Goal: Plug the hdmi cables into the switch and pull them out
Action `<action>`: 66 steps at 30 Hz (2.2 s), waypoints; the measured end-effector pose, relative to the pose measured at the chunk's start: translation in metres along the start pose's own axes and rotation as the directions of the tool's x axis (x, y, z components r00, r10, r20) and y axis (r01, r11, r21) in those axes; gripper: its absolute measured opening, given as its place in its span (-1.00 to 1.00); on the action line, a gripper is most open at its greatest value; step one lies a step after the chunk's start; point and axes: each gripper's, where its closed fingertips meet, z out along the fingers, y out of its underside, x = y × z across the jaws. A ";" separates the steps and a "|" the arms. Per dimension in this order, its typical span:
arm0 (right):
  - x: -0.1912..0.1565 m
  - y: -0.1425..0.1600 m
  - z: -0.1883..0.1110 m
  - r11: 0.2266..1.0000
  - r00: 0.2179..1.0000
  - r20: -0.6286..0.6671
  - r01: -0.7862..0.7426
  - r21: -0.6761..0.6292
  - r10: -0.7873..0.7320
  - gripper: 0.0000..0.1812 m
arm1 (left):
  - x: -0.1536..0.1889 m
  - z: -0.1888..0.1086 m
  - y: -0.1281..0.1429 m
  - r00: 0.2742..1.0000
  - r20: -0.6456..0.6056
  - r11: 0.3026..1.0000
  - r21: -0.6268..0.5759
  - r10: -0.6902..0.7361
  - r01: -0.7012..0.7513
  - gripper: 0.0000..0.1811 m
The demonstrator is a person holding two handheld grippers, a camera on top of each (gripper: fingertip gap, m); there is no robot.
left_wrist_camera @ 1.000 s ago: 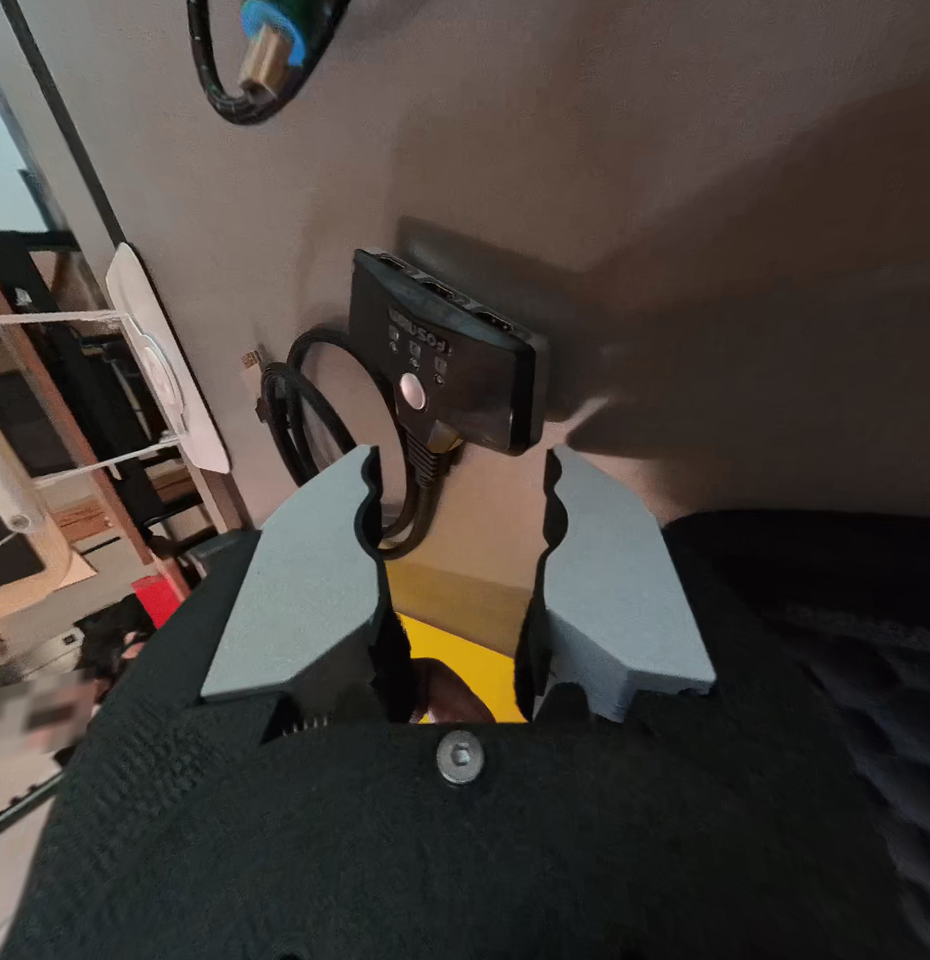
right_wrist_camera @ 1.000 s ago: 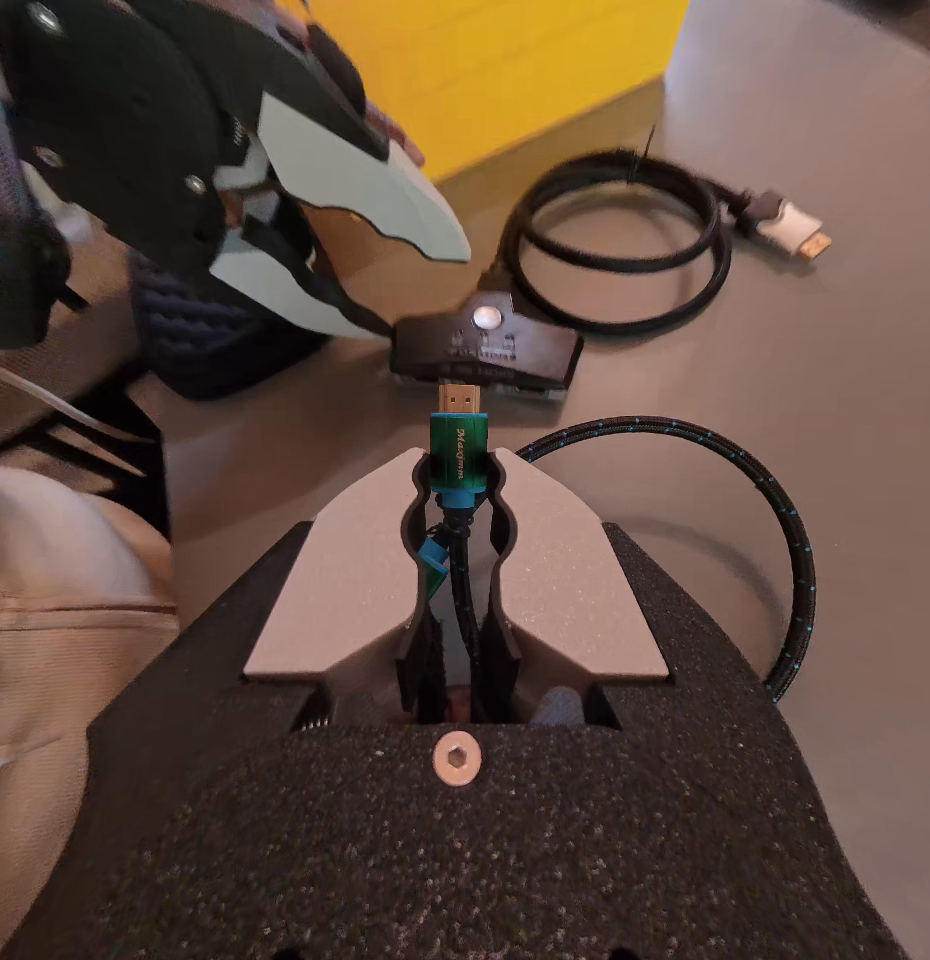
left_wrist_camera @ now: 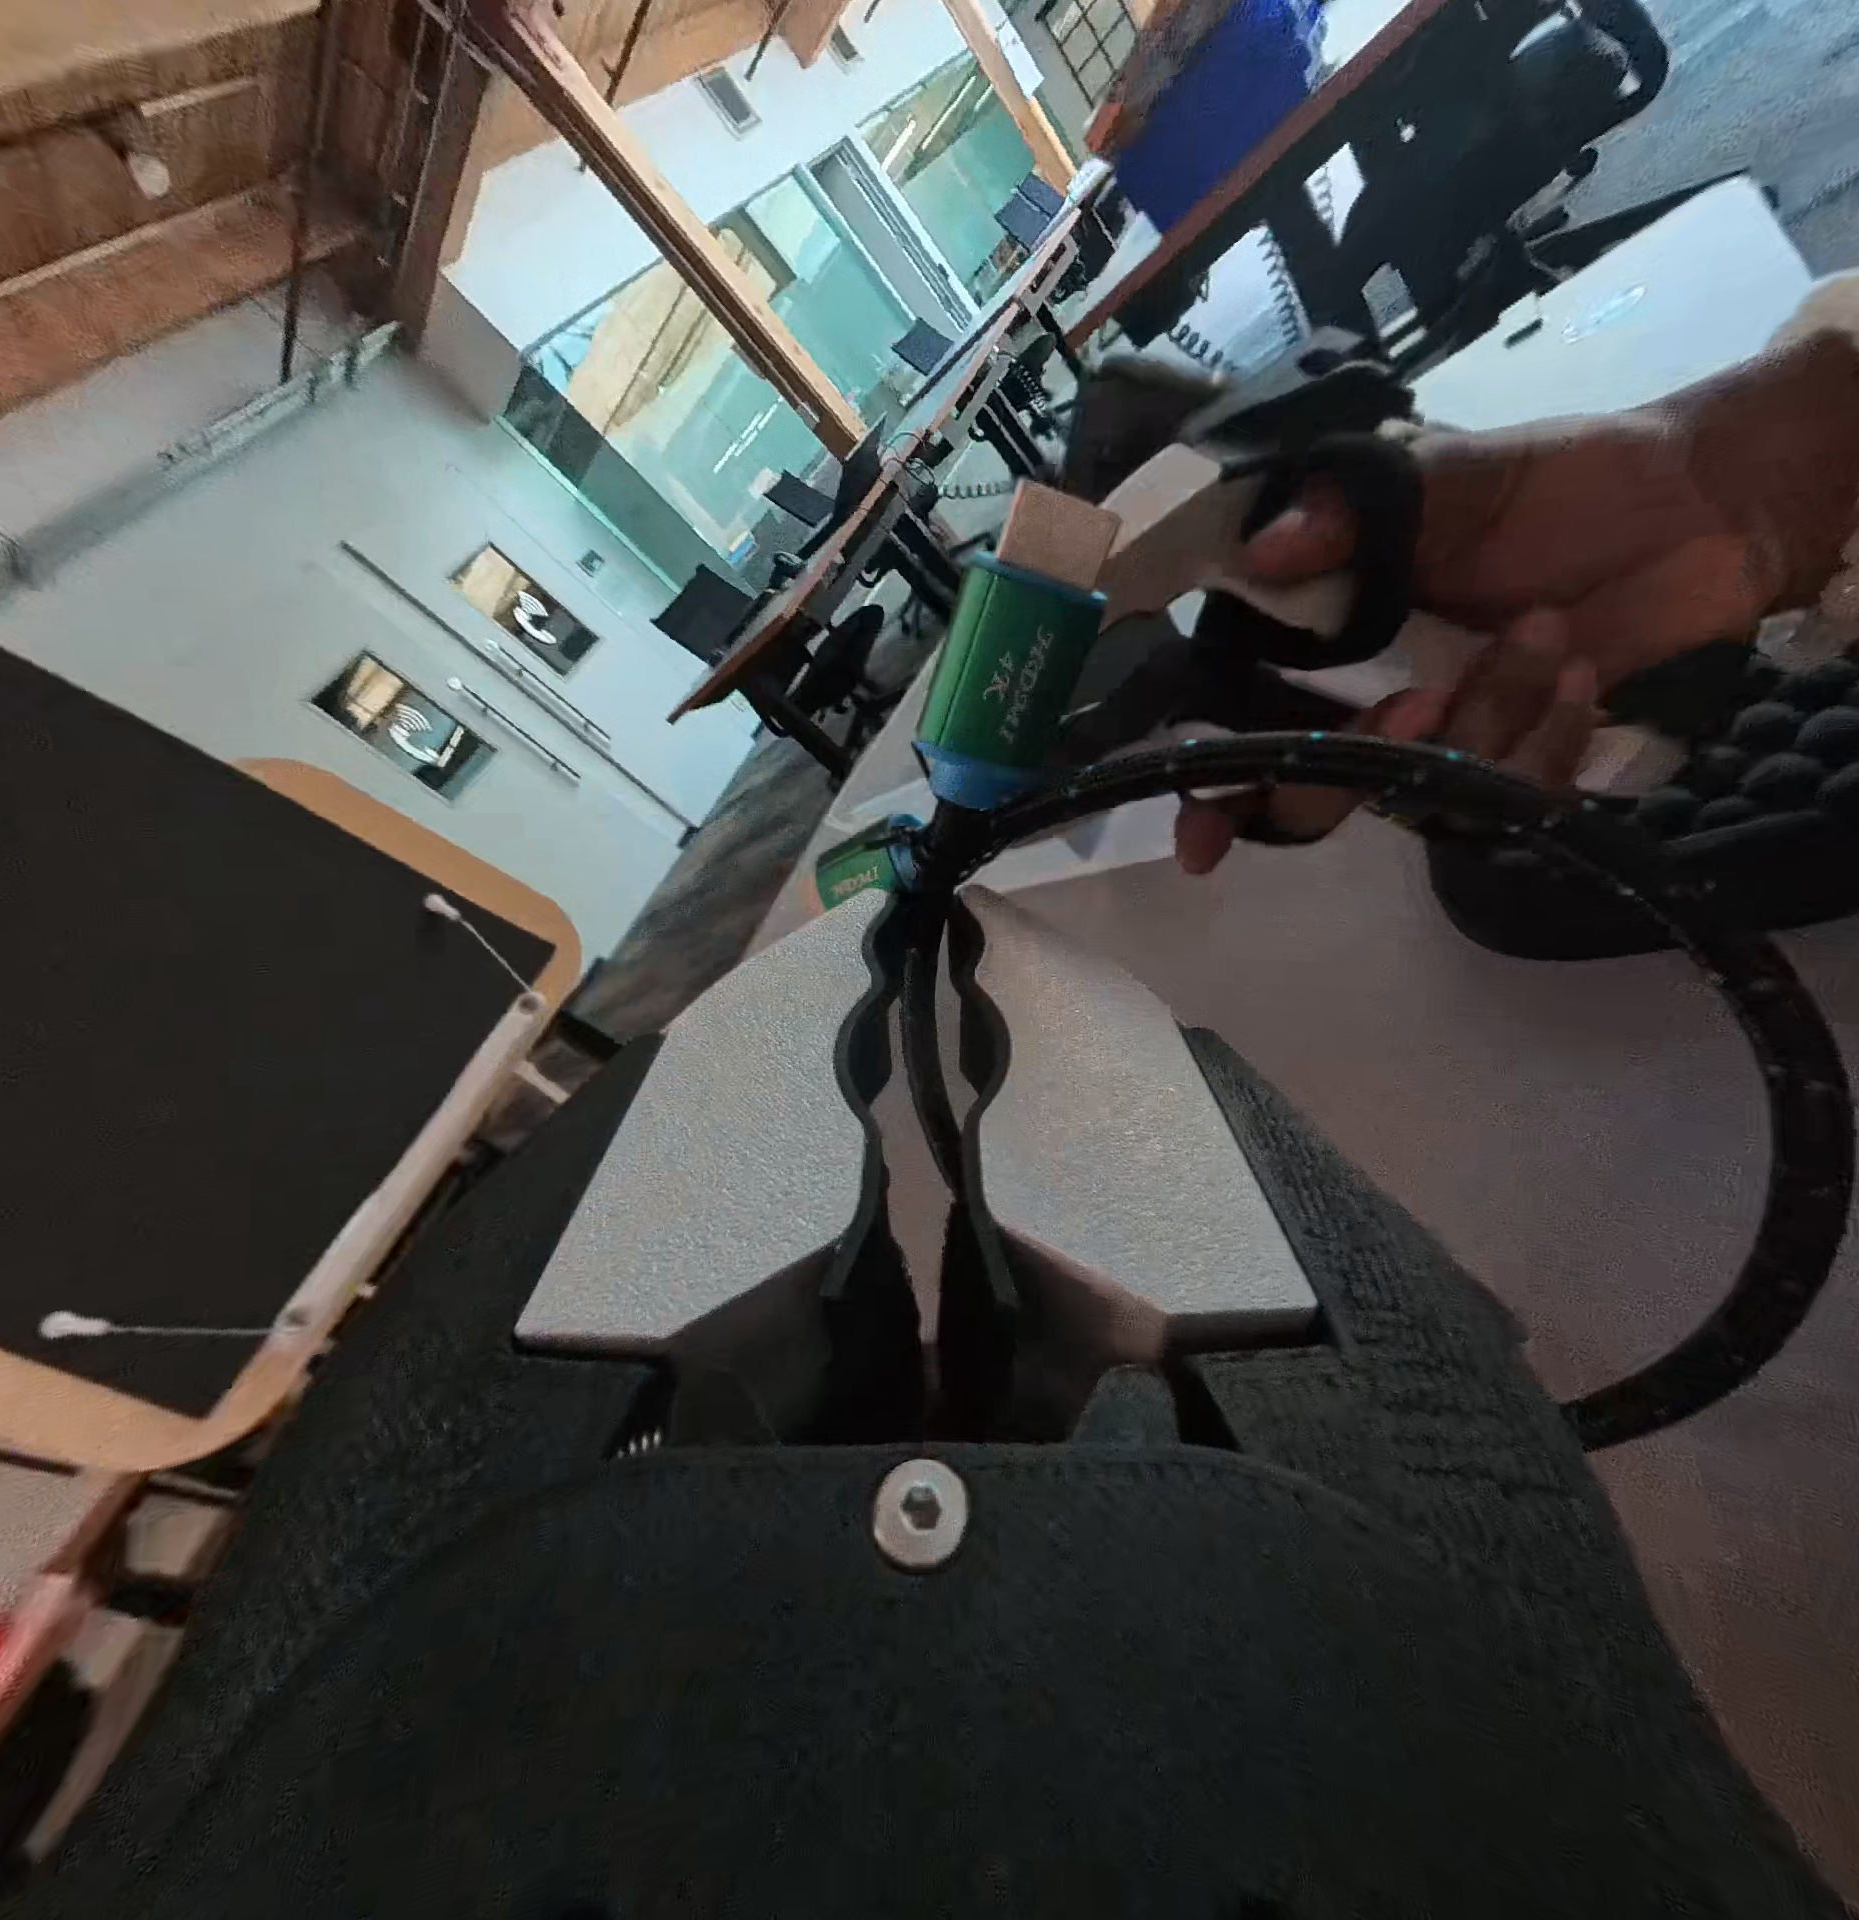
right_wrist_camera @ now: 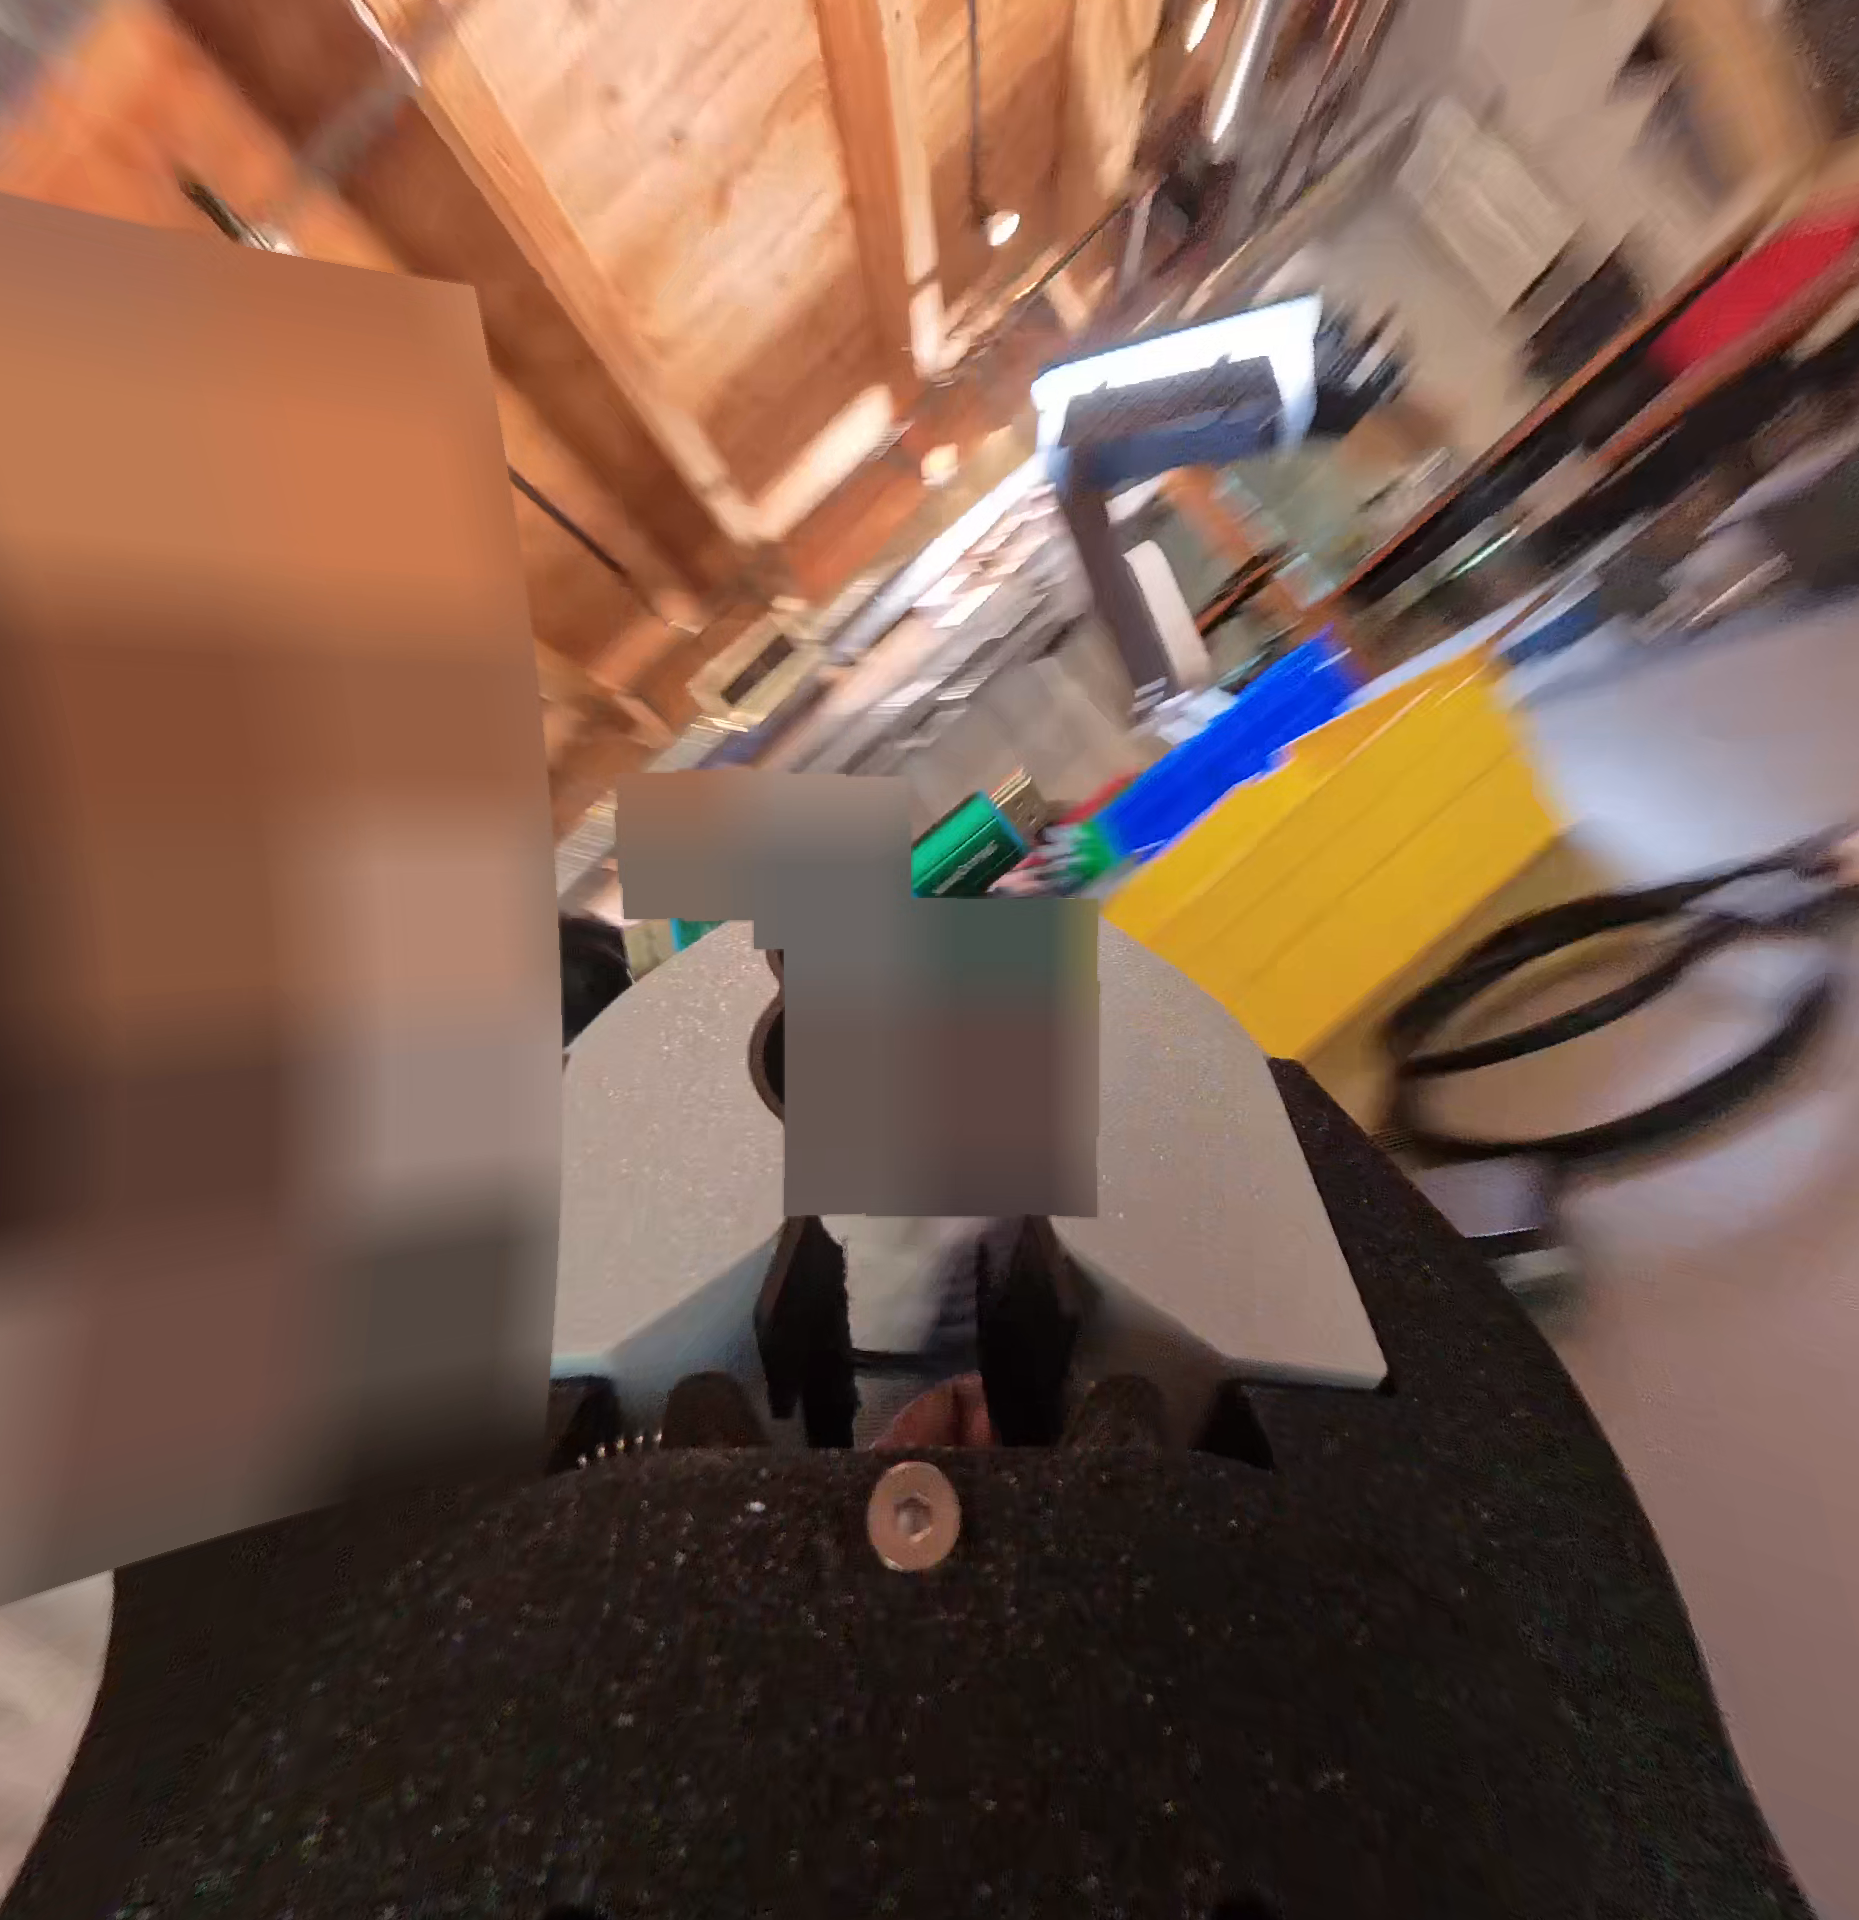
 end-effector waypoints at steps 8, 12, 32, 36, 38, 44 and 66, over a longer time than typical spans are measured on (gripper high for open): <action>-0.013 -0.008 0.002 -0.128 -0.205 -0.137 0.894 -0.429 -0.969 -0.53 | 0.000 -0.008 -0.009 0.942 -0.175 0.956 0.018 -0.286 0.294 -0.91; -0.012 0.011 0.025 -0.455 -0.476 0.069 0.775 -0.439 -0.877 -0.48 | 0.008 -0.006 -0.013 0.928 -0.213 0.950 -0.003 -0.304 0.311 -0.91; -0.006 -0.051 -0.034 0.478 0.422 -0.419 0.877 -0.036 -0.804 -0.76 | 0.016 -0.068 0.159 0.716 -0.565 0.355 -0.624 0.409 -0.696 -0.22; -0.008 -0.050 -0.033 0.530 0.499 -0.397 0.847 0.038 -0.770 -0.76 | 0.026 -0.049 0.181 0.584 -0.633 0.283 -0.518 0.508 -0.807 -0.37; -0.008 -0.050 -0.034 0.531 0.503 -0.397 0.846 0.043 -0.768 -0.76 | 0.029 -0.041 0.182 0.636 -0.625 0.380 -0.510 0.452 -0.771 -0.43; 0.001 -0.046 -0.035 0.563 0.532 -0.385 0.825 0.037 -0.754 -0.76 | 0.066 -0.034 0.170 0.739 -0.639 0.707 -0.623 -0.213 -0.335 -0.50; -0.013 -0.049 -0.034 0.765 0.800 -0.148 0.599 0.237 -0.581 -0.77 | 0.024 0.001 0.056 0.759 -0.437 0.875 -0.226 -0.483 0.427 -0.58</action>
